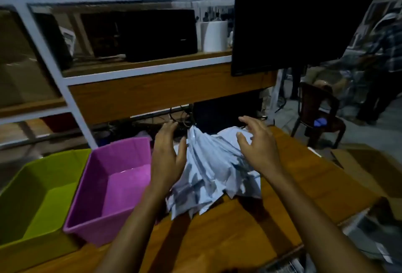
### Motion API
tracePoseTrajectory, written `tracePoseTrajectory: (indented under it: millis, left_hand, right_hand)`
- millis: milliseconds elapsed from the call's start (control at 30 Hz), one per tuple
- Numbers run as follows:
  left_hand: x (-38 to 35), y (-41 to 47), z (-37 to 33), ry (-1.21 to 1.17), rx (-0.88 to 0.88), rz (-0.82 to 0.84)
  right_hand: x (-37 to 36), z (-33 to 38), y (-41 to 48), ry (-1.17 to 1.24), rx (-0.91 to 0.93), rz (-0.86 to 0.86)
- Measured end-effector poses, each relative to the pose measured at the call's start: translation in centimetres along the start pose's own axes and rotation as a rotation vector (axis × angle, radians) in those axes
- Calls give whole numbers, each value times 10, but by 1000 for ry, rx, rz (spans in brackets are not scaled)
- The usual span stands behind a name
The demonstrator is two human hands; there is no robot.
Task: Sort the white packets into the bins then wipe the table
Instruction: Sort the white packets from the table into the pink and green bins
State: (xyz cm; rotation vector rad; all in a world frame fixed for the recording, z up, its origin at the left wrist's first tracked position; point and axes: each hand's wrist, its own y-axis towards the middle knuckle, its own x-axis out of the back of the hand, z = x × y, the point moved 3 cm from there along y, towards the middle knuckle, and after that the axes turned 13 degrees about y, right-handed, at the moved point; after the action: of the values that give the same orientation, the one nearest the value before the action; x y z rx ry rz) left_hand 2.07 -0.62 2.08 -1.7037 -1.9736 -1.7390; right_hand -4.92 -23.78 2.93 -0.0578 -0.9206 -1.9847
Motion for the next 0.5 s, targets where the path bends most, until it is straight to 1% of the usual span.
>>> tracePoseTrajectory:
  millis: [100,167,267,333,400,433,467,500]
  left_hand:
    - [-43,25,-15,-33,-16,54]
    - [-78,40,-23,-9,24,128]
    - [-122,52,-23,93,171,261]
    - [-156,56,-18,175,355,463]
    - [-180,58,-14,249,529,656]
    - [-189,59,-13,281,562,708]
    - [-198,59,-13,310,554,738]
    - [-204,59,-15,334,528,734]
  right_hand:
    - [7,-51,28,-79,-74,44]
    - [5,-87,46,-114,-137,102]
    - [-4,-129,64,-170,-180,183]
    - [-13,-161,77,-221,-195,258]
    - [-23,-189,86,-272,-171,351]
    - [-28,-201,89,-307,-141,402]
    - [-33,-210,92,-340,-118,449]
    - [-36,-218,95,-364,-96,488]
